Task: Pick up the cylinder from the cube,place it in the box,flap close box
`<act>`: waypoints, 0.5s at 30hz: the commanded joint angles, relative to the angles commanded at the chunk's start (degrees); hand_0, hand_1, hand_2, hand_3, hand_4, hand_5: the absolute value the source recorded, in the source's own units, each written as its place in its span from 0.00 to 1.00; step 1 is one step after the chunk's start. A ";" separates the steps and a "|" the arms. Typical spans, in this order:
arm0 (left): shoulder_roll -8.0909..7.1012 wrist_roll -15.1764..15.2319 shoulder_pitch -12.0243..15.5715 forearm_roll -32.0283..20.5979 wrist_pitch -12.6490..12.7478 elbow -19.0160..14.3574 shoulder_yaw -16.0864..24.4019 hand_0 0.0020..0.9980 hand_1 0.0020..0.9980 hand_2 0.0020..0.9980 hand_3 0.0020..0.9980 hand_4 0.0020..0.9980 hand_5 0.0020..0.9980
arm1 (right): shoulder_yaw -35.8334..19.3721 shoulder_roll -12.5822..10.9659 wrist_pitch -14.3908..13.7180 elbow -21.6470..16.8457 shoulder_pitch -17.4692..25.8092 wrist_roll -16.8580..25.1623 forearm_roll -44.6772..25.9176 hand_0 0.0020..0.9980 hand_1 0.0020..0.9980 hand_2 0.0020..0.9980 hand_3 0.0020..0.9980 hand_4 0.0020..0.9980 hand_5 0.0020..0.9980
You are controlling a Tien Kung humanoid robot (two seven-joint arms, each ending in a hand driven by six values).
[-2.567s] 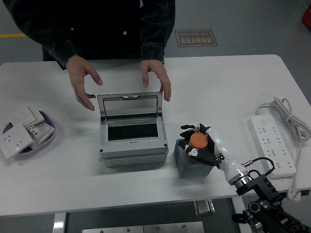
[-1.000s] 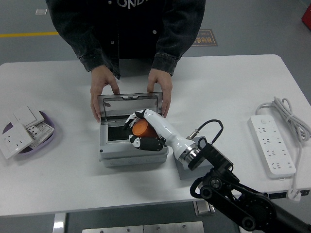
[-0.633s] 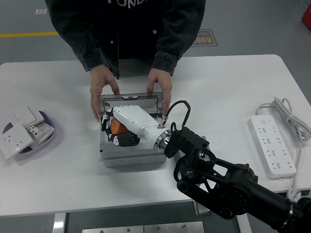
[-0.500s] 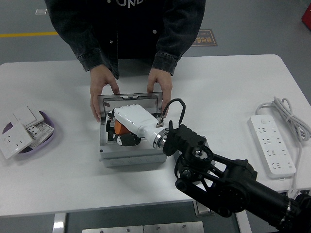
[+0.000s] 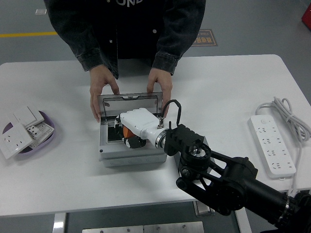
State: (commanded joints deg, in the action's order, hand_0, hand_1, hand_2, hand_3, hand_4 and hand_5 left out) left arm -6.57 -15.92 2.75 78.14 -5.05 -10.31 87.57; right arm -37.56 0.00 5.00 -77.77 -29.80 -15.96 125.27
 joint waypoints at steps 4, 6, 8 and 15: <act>0.05 0.13 -0.07 -0.36 -0.08 0.00 -0.34 0.64 0.67 0.60 0.67 0.73 0.32 | -0.08 0.00 -0.23 0.06 0.06 0.29 0.25 0.81 0.72 0.72 0.72 0.70 0.37; 0.11 0.35 -0.11 -0.73 -0.14 0.00 -0.76 0.64 0.67 0.60 0.67 0.73 0.32 | -0.07 0.00 -0.22 0.09 0.10 0.36 0.28 0.81 0.72 0.72 0.72 0.70 0.37; 0.17 0.56 -0.15 -1.09 -0.20 0.00 -1.17 0.64 0.67 0.60 0.67 0.73 0.32 | -0.03 0.00 -0.17 0.12 0.16 0.41 0.32 0.84 0.73 0.73 0.77 0.78 0.41; 0.27 1.15 -0.25 -1.85 -0.31 0.00 -2.04 0.64 0.67 0.60 0.67 0.73 0.32 | 0.00 0.00 -0.86 -0.28 0.40 1.51 -1.99 0.85 0.73 0.73 0.79 0.82 0.43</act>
State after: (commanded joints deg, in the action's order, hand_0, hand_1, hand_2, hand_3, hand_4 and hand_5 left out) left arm -6.31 -14.77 2.50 76.29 -5.36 -10.31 85.53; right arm -37.56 0.00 4.14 -78.05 -29.40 -14.44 123.28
